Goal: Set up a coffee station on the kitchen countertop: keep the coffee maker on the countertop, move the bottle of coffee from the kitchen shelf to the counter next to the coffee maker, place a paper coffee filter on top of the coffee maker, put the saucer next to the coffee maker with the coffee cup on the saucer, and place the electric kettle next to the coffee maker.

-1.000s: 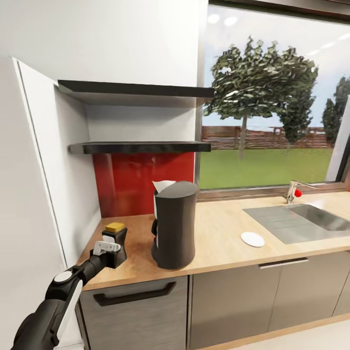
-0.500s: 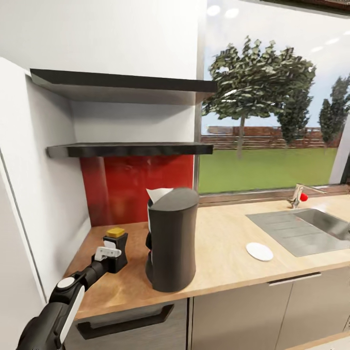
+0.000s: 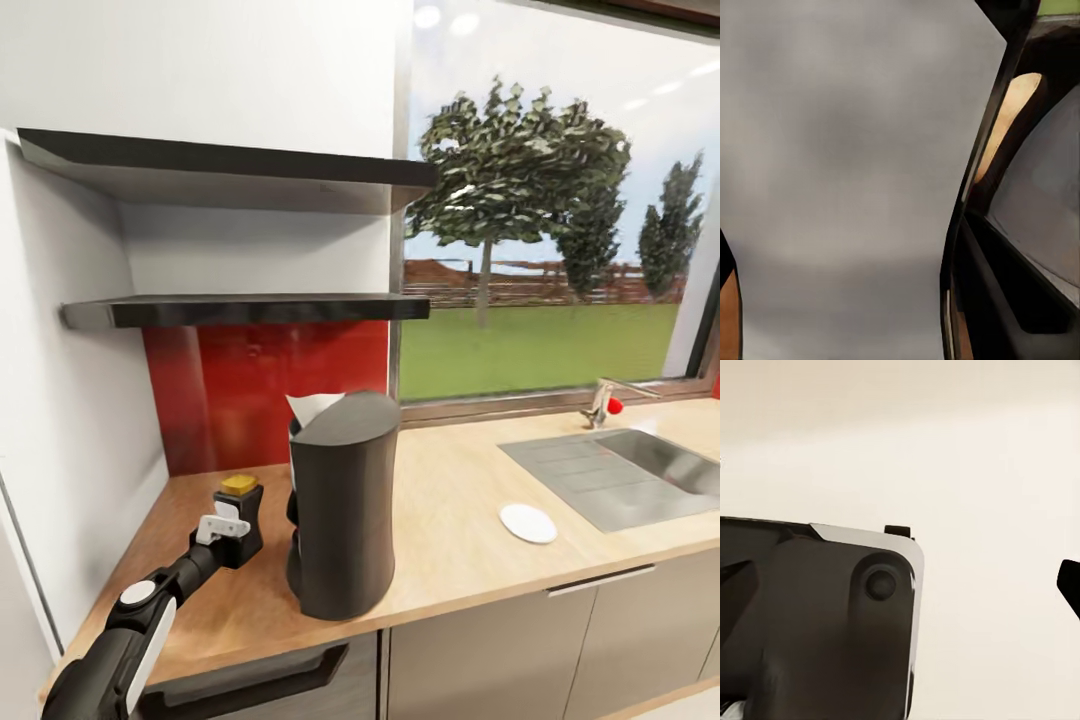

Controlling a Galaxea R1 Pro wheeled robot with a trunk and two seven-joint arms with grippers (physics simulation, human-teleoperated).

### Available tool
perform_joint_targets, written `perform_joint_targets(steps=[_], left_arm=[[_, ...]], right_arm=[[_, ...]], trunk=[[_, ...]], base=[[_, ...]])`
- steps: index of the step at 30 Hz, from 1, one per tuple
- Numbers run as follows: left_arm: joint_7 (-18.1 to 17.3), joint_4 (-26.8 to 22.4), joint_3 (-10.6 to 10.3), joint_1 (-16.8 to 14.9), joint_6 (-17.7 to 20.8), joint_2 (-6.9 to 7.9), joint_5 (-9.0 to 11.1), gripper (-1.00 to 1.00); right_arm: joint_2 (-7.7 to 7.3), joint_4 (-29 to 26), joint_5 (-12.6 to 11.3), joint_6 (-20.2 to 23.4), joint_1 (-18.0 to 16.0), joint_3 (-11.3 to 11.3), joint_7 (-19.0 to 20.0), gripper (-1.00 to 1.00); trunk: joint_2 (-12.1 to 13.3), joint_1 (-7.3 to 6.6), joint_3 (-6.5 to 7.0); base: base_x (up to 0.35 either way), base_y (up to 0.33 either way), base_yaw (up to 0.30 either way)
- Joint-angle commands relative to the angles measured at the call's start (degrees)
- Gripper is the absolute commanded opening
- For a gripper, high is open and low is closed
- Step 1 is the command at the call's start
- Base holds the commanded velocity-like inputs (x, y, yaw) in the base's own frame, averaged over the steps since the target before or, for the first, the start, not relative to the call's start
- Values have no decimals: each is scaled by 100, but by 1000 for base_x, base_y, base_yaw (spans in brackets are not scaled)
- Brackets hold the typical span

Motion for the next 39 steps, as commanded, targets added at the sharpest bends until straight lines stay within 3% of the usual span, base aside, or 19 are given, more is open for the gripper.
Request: perform_joint_targets(steps=[1, 11, 14, 18, 25, 31, 39], left_arm=[[-41, -6, 14, -2, 31, -4, -17, -100], [-40, 11, 14, 10, -104, 3, -11, -100], [-40, 279, 14, 3, -156, 1, -24, -100], [-33, 559, 14, -2, -648, 3, -26, -100], [1, 680, 39, -2, -753, 3, -26, -100], [467, 1246, 15, -18, -1499, -5, -10, -100], [504, 1311, 14, -20, -1589, -12, 2, -100]], right_arm=[[2, 5, 39, -19, -2, 0, 10, 100], [17, -4, 42, -19, -2, -3, 10, 100], [17, -4, 42, -19, -2, -3, 10, 100], [17, -5, 42, -19, -2, -3, 10, 100], [21, -6, 43, -18, -2, -3, 10, 100], [30, -4, 50, -18, -2, -3, 10, 100], [27, -4, 47, -19, -2, -3, 10, 100]], trunk=[[-4, 5, -2], [-4, 5, 0], [-4, 5, 6], [-4, 5, 7], [-4, 5, 7], [-4, 5, 7], [-4, 5, 7]], base=[[209, 0, -10], [67, 0, -19], [237, 0, -155], [61, 0, -26], [1, 0, -1], [0, 0, 0], [6, 0, 0]])
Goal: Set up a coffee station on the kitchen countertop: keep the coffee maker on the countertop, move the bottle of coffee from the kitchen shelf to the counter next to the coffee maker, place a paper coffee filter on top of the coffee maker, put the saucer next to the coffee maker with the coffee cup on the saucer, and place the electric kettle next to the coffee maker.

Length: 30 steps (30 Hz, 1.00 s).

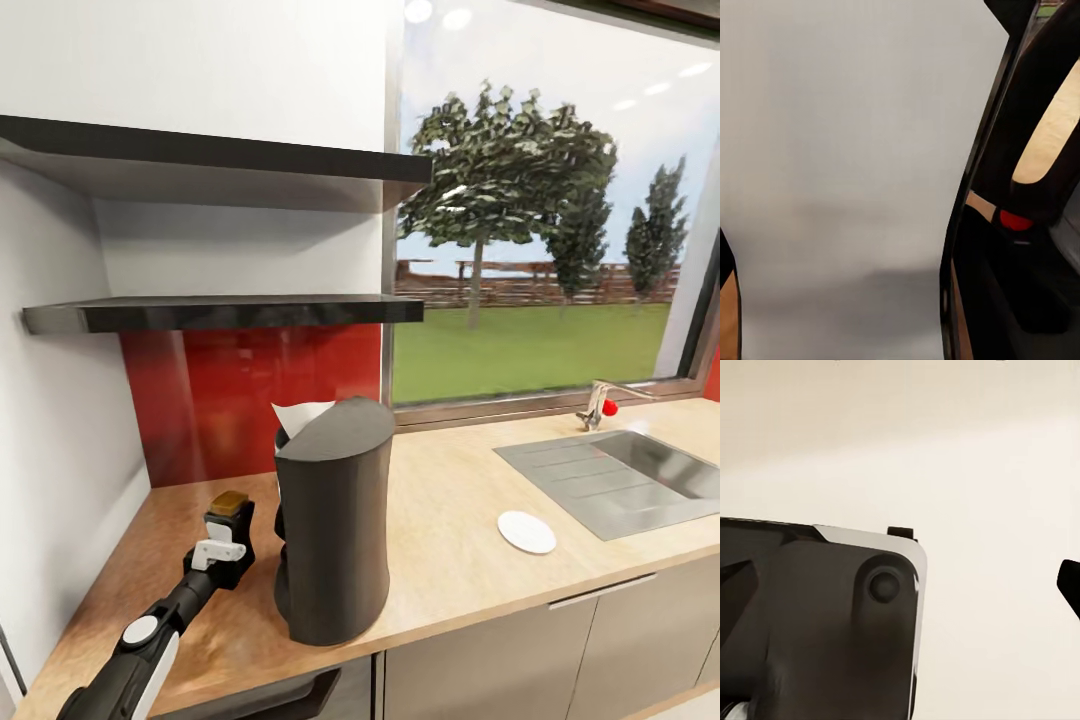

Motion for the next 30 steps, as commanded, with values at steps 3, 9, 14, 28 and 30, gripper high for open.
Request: perform_joint_targets(steps=[3, 9, 14, 28, 30], left_arm=[[-36, 7, 16, -2, -25, -101, -33, -100], [-36, 7, 16, -2, -34, -127, -43, -100], [-33, 7, 16, -2, -33, -133, -40, -100], [-34, 21, 23, 23, -52, -126, -33, -100], [-35, 81, 18, 20, -52, -132, -33, -100]], right_arm=[[-3, 5, 34, -19, -2, -3, 10, 100], [2, 6, 36, -19, -2, -3, 10, 100], [2, 11, 41, -19, -2, -3, 10, 100], [1, 14, 35, -19, -2, -3, 10, 100], [1, 14, 38, -19, -2, -3, 10, 100]], trunk=[[-4, 3, -2], [-4, 3, -2], [-4, 3, -2], [-4, 3, -2], [-4, 3, -2]], base=[[231, 0, 0], [50, 0, 0], [110, 0, 0], [28, 0, 0], [0, 0, 0]])
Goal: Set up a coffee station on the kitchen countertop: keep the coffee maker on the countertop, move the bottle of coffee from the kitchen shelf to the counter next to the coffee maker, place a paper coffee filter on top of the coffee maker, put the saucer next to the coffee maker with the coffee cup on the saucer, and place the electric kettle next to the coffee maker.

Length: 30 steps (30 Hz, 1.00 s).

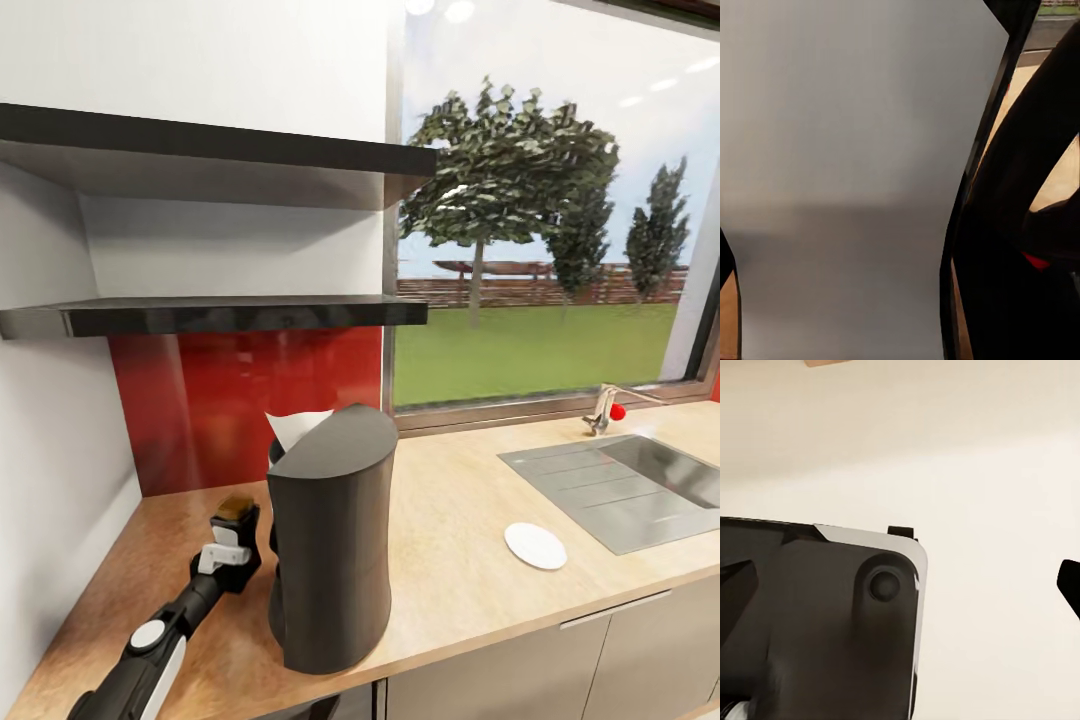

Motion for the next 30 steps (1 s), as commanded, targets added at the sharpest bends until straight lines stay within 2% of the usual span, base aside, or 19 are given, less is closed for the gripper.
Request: perform_joint_targets(steps=[1, 2, 3, 30], left_arm=[[-36, 65, 16, -9, -20, -7, -18, -100], [-36, 102, 16, -13, -20, -12, -19, -100], [-36, 116, 16, -15, -20, -14, -20, 100], [-36, 84, 59, 6, -38, 0, 48, 100]], right_arm=[[-3, 5, 38, -19, -2, -3, 10, 100], [-1, 5, 38, -19, -2, -3, 10, 100], [-1, 5, 40, -19, -2, -3, 10, 100], [-4, 5, 35, -19, -2, -3, 10, 100]], trunk=[[-4, 2, -2], [-4, 2, -2], [-4, 2, -2], [-4, 2, -2]], base=[[0, 0, 0], [0, 0, 0], [0, 0, 0], [-17, 0, 0]])
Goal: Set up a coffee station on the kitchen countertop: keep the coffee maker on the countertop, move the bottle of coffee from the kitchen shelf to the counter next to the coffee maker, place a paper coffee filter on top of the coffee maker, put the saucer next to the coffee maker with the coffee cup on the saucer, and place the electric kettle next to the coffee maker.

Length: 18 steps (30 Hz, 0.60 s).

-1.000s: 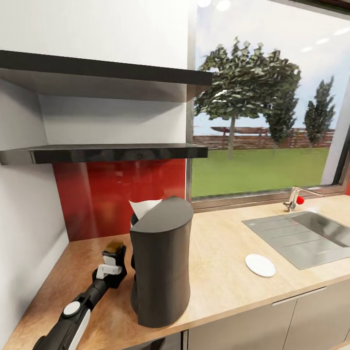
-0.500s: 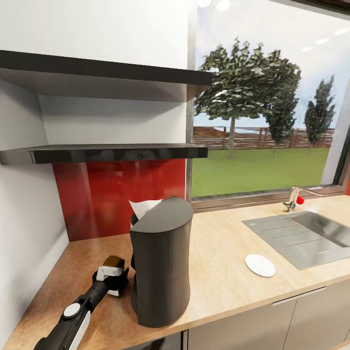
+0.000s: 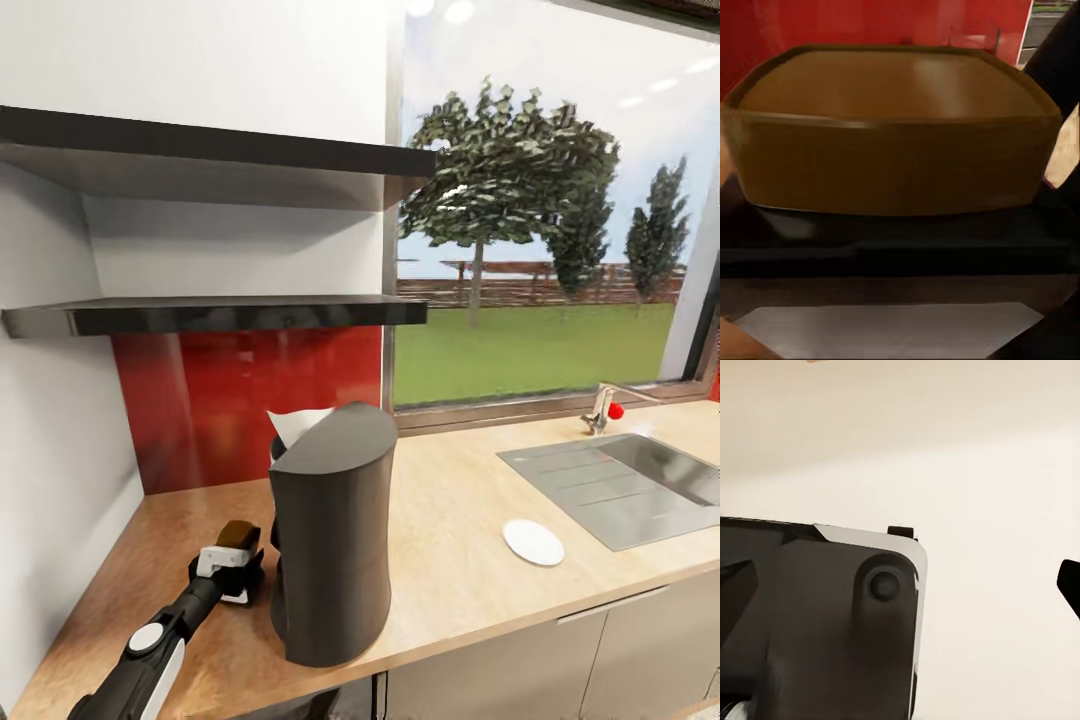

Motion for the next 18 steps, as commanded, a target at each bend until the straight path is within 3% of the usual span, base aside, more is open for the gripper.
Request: perform_joint_targets(steps=[1, 12, 18], left_arm=[[-36, 0, 19, -1, -15, -2, -2, 100], [-36, 39, 24, 12, -17, -6, -1, 100], [-36, 61, -11, 72, -53, -17, 7, 100]], right_arm=[[-3, 5, 38, -19, -2, -3, 10, 100], [3, -1, 38, -19, -2, -3, 10, 100], [4, -3, 38, -19, -2, -3, 9, 100]], trunk=[[-5, 0, -3], [-5, 0, -3], [-5, 0, -3]], base=[[-246, 35, 0], [-304, 60, 0], [-328, -50, 0]])
